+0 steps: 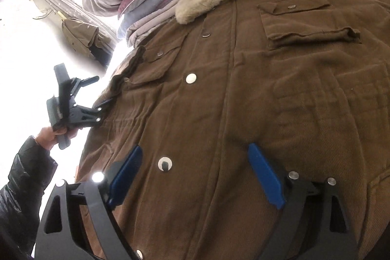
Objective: Fold large clothes
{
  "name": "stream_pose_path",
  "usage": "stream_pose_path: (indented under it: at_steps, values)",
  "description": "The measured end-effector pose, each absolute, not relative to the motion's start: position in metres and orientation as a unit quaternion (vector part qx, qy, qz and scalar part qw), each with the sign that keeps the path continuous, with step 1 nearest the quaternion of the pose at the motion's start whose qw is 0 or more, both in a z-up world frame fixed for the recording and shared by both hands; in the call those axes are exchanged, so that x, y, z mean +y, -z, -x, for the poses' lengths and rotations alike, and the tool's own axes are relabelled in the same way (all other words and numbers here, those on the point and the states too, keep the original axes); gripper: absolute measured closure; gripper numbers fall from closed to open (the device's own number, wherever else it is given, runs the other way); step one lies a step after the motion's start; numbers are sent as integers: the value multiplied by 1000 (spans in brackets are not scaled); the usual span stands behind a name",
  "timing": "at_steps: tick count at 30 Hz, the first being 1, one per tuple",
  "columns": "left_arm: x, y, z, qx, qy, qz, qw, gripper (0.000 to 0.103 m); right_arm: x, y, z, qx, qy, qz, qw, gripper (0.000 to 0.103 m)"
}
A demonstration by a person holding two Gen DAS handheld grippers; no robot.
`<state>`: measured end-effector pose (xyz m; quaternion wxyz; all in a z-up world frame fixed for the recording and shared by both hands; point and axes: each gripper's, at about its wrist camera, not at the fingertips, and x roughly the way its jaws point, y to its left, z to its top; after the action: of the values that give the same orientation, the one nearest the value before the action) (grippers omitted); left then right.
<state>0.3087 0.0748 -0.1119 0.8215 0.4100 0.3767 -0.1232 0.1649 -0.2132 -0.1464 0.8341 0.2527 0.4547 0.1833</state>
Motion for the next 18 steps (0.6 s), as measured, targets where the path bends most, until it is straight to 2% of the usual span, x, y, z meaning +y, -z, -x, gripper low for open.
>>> stream_pose_path:
  at_steps: [2,4,6,7,8,10,12,18]
  values:
    - [74,121,-319,399,118,-403,815,23,-213,147,-165,455,-183,-253,834,17]
    - [68,126,-321,395,119,-399,819,29,-213,146,-165,454,-184,-252,834,17]
    - [62,130,-316,379,123,-411,820,44,-212,146,-164,454,-185,-250,835,16]
    - [59,134,-312,383,133,-413,816,60,-212,146,-164,454,-186,-249,835,16]
    - [57,134,-310,380,132,-417,815,72,-211,146,-164,454,-187,-247,836,15]
    - [57,135,-307,367,113,-437,813,88,-210,146,-164,453,-187,-243,837,14]
    - [64,127,-312,376,117,-416,820,93,-209,146,-164,453,-188,-240,838,13]
    - [104,81,-335,397,113,-276,868,95,-205,147,-163,450,-189,-230,842,12]
